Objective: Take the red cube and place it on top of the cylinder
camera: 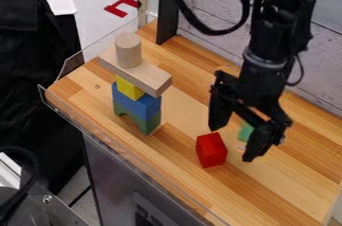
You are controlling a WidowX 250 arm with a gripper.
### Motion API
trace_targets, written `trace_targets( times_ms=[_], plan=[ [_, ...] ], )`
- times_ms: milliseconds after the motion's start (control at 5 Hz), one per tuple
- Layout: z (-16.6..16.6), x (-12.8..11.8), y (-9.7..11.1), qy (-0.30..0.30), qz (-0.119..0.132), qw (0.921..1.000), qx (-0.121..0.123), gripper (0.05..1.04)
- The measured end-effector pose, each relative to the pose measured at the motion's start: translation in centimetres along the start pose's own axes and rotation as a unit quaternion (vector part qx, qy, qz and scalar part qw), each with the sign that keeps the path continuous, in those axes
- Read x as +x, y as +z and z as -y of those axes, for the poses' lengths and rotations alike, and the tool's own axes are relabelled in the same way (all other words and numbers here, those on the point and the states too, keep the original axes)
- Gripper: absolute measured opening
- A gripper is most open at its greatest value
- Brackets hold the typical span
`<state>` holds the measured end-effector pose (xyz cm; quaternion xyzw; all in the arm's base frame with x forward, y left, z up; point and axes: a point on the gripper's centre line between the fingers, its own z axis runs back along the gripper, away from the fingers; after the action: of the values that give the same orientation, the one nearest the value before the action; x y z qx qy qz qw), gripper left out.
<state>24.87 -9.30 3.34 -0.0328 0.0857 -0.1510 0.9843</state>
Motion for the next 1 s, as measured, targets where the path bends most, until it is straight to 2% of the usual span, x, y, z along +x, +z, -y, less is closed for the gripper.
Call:
trace_targets(
  times_ms=[400, 800, 1000],
  plan=[
    [-1.8, 0.4, -0.4, 0.021, 0.011, 0.9997, -0.009, 0.999],
    [-2.5, 0.3, -1.1, 0.029, 0.003, 0.9995, -0.014, 0.999],
    [-2.5, 0.1, -2.5, 0.026, -0.021, 0.9993, -0.019, 0.999]
  ],
)
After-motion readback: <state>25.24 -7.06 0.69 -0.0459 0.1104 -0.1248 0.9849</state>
